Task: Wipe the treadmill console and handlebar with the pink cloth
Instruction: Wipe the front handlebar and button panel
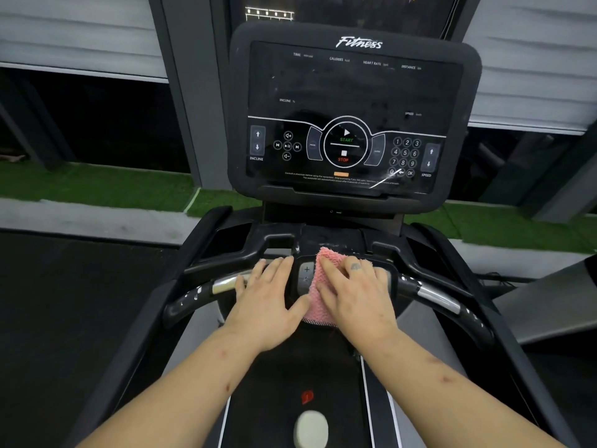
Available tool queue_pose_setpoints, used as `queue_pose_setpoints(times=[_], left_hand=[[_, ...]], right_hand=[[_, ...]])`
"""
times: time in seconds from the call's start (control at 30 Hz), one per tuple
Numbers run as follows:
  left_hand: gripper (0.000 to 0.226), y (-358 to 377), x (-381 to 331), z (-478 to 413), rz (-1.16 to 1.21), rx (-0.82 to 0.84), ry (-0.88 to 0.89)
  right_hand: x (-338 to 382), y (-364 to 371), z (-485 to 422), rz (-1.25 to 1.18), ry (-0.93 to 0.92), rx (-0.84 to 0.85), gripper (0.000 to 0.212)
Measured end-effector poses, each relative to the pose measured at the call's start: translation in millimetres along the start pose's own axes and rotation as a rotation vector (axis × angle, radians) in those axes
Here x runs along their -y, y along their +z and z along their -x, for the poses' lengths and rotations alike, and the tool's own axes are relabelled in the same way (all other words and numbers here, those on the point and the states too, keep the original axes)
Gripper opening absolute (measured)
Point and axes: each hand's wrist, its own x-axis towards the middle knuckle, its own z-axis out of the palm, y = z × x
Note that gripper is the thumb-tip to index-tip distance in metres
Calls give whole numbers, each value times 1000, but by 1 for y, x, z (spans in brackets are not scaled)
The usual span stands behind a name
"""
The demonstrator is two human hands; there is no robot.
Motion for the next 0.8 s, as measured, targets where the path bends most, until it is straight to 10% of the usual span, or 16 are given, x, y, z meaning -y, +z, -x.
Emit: queue_pose_setpoints(times=[0.8], left_hand=[[91,2,3,1,8,-4,18]], right_hand=[[-9,-1,3,-40,15,31,53]])
